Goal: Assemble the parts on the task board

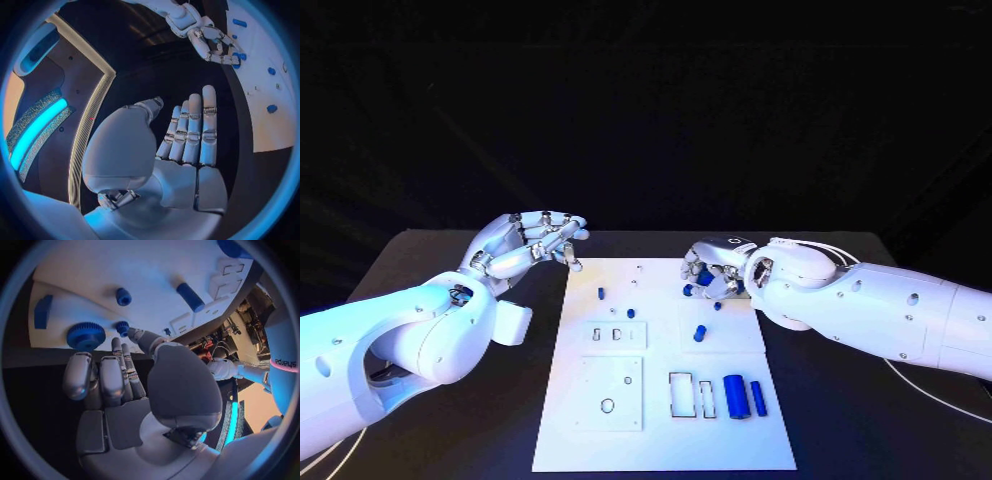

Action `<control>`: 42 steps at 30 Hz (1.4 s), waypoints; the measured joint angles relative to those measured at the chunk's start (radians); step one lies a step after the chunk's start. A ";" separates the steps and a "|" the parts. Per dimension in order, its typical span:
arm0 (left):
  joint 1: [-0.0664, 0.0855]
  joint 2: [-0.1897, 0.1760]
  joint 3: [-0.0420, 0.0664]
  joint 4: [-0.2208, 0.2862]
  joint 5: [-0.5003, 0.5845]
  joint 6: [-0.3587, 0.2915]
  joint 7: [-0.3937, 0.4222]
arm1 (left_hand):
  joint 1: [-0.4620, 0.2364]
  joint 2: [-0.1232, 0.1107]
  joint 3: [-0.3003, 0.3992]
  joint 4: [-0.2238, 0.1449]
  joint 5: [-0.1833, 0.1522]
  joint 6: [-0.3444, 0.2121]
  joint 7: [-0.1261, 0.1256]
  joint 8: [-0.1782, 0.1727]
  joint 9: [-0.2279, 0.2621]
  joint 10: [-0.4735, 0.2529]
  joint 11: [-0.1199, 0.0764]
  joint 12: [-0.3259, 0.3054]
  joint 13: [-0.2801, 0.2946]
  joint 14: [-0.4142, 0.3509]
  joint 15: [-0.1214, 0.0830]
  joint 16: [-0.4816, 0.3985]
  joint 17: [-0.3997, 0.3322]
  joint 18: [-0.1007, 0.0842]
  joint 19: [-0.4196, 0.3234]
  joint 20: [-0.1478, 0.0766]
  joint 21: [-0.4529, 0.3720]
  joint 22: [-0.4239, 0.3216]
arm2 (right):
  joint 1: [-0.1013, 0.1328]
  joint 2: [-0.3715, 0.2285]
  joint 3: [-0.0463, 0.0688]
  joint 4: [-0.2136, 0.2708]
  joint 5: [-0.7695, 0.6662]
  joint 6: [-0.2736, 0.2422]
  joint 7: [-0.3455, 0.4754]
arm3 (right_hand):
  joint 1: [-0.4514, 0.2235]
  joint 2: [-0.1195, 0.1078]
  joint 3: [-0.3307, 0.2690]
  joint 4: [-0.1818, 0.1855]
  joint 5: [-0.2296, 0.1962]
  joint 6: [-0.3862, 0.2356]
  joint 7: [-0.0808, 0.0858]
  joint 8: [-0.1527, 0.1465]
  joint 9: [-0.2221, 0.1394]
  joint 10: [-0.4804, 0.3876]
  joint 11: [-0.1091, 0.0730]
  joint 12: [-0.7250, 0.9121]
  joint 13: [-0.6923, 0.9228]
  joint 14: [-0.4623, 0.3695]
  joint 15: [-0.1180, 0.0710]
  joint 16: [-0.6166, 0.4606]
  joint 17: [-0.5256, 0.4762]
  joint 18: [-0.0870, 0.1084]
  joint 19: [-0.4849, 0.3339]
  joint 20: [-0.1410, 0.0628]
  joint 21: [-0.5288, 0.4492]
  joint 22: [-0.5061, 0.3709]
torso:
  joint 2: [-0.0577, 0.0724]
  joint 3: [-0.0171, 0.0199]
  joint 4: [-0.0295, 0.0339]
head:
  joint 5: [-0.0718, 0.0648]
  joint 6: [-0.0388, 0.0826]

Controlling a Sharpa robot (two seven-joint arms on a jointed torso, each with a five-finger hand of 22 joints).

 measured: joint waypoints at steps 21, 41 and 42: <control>0.006 -0.004 0.000 0.010 -0.001 0.009 0.000 | 0.000 0.000 0.003 -0.003 0.000 0.000 0.000 0.000 0.002 0.000 0.000 0.000 0.000 -0.004 -0.003 0.005 0.001 0.000 0.000 0.000 0.005 0.003 | -0.001 0.014 -0.002 -0.019 -0.004 0.025 -0.011 | 0.001 0.001 0.010 0.010 0.000 0.013 -0.004 0.007 0.008 0.017 -0.004 0.004 0.005 0.000 0.000 0.008 0.004 0.001 0.003 -0.003 0.004 0.010 | 0.005 -0.0006 -0.0001 | 0.003 -0.011; 0.007 -0.004 0.001 0.009 0.000 0.018 0.000 | 0.000 0.000 0.006 -0.006 0.000 0.000 0.000 0.000 0.003 0.000 0.000 0.000 0.001 -0.004 -0.003 0.005 0.004 0.000 -0.006 -0.001 0.013 0.008 | -0.003 0.025 -0.003 -0.016 -0.009 0.027 -0.012 | 0.000 0.000 0.007 0.024 -0.006 0.013 -0.004 0.007 0.017 0.027 -0.006 0.004 0.007 0.000 0.000 0.012 0.002 0.002 0.003 -0.003 0.004 0.008 | 0.007 -0.0007 0.0001 | 0.003 -0.014; 0.007 -0.004 0.001 0.009 0.000 0.019 0.000 | 0.000 0.000 0.006 -0.006 0.000 0.000 0.000 0.000 0.003 0.000 0.000 0.000 0.001 -0.004 -0.003 0.005 0.004 0.000 -0.006 -0.001 0.013 0.008 | -0.003 0.027 -0.003 -0.017 -0.009 0.027 -0.012 | -0.002 -0.002 0.005 0.026 -0.006 0.013 -0.004 0.007 0.017 0.026 -0.006 0.004 0.007 0.000 0.000 0.012 0.001 0.002 0.003 -0.003 0.004 0.008 | 0.007 -0.0007 0.0000 | 0.004 -0.014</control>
